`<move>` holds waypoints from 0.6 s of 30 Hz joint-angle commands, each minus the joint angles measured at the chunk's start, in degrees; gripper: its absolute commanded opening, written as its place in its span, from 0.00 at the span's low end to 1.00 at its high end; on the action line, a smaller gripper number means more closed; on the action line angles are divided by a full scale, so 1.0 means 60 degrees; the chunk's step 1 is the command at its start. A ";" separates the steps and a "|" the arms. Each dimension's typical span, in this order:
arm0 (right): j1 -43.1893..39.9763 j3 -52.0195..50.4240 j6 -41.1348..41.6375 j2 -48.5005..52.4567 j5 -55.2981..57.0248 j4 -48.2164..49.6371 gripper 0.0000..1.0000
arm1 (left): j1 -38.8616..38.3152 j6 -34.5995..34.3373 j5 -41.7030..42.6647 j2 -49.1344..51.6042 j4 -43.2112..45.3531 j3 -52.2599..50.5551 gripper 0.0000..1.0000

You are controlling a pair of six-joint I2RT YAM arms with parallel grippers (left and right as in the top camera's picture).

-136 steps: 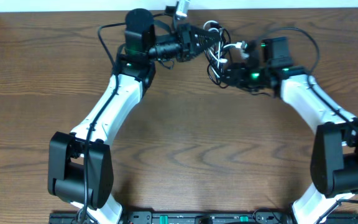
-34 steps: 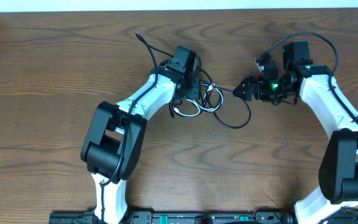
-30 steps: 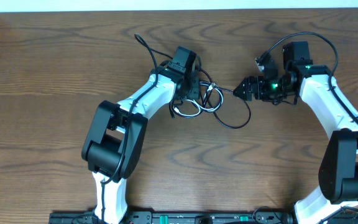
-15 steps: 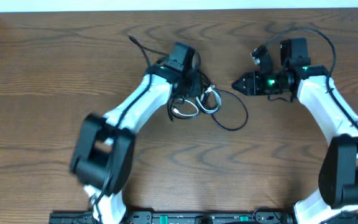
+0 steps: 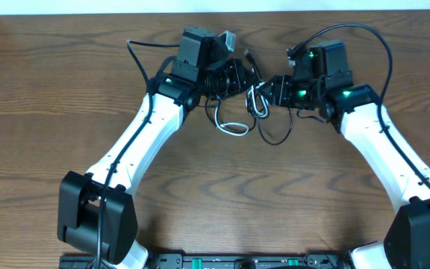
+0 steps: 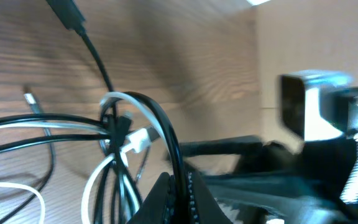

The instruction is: Untangle cables

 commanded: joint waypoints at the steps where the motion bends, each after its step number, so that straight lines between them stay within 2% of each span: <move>1: 0.0335 -0.0047 0.1235 0.0423 0.0688 0.0189 0.40 | 0.0171 -0.0943 0.1319 -0.0004 0.0295 0.0087 0.07; 10: 0.0670 -0.0047 0.1515 0.1672 0.0342 0.0823 0.38 | 0.0361 -0.2109 0.2805 -0.0004 0.1938 0.0087 0.08; 18: 0.0455 -0.0073 0.1249 0.2437 0.0998 -0.0831 0.34 | 0.1803 -0.3599 0.3945 -0.0244 0.4018 0.0091 0.08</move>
